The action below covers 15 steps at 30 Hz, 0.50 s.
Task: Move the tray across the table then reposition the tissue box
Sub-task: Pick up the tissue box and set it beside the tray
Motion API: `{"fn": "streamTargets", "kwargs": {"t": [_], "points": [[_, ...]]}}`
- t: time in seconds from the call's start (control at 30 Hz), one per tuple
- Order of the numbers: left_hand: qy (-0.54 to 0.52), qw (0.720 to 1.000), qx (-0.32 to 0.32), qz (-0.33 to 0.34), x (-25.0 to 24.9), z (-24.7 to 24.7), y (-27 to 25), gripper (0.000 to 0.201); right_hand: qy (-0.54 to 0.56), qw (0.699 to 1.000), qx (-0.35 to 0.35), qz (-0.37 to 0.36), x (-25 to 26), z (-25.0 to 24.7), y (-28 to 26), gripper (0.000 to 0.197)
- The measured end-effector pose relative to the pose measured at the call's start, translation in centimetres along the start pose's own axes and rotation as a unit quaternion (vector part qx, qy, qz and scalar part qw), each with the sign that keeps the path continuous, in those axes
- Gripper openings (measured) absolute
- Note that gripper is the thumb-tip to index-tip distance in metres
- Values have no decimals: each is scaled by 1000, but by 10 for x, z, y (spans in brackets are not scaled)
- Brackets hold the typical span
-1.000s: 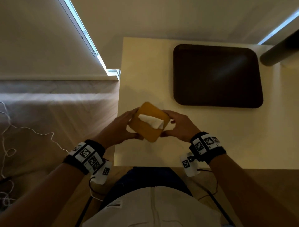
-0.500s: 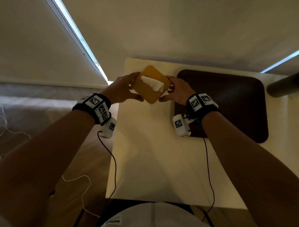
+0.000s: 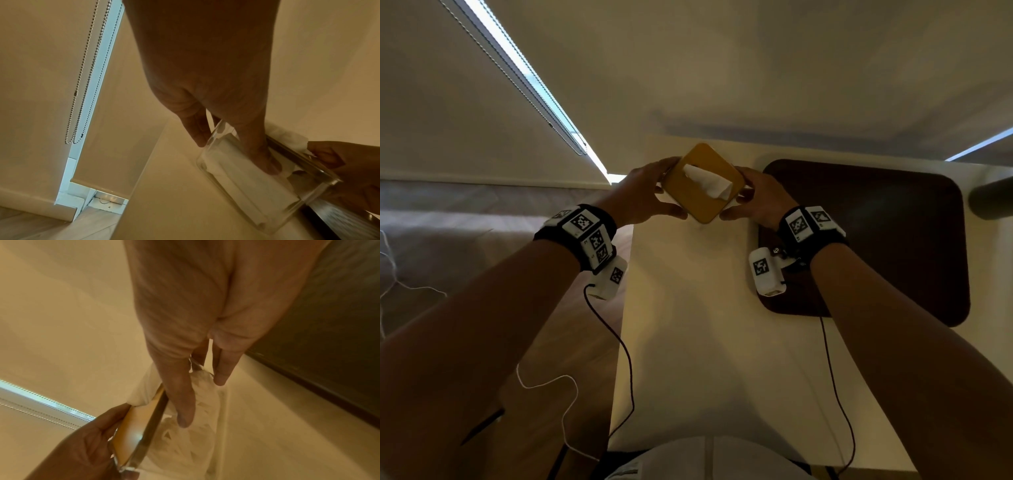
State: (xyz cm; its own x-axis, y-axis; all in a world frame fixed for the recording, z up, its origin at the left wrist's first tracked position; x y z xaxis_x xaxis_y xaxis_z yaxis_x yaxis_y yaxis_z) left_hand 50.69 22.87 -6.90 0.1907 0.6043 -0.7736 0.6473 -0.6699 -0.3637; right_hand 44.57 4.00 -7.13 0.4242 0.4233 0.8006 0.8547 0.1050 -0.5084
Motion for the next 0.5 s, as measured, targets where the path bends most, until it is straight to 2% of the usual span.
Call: {"fn": "streamTargets", "kwargs": {"t": [0.07, 0.17, 0.27, 0.33, 0.5], "points": [[3, 1000, 13, 6, 3, 2, 1, 114, 30, 999, -15, 15, -7, 4, -3, 97], [4, 999, 44, 3, 10, 3, 4, 123, 81, 992, -85, 40, -22, 15, -18, 106], [11, 997, 74, 6, 8, 2, 11, 122, 125, 981, -134, 63, -35, 45, -38, 115], [30, 995, 93, 4, 3, 1, 16, 122, 119, 979, -160, 48, -35, 62, -44, 118], [48, 992, 119, 3, -6, 0, 19, 115, 181, 957, -225, 0, -20, 68, -46, 105]]}}
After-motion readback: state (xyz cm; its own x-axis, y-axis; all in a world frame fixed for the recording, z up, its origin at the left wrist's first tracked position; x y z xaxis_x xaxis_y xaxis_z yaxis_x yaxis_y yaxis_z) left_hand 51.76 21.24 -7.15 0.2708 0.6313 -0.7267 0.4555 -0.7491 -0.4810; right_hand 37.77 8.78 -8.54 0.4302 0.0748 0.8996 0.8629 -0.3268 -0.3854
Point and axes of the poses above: each hand's wrist, its own y-axis towards the middle knuckle, its own z-axis out of the palm, x = y × z, the point moved 10 cm from there along y, towards the middle knuckle, and after that the axes turned 7 degrees about x, right-handed, at the moved point
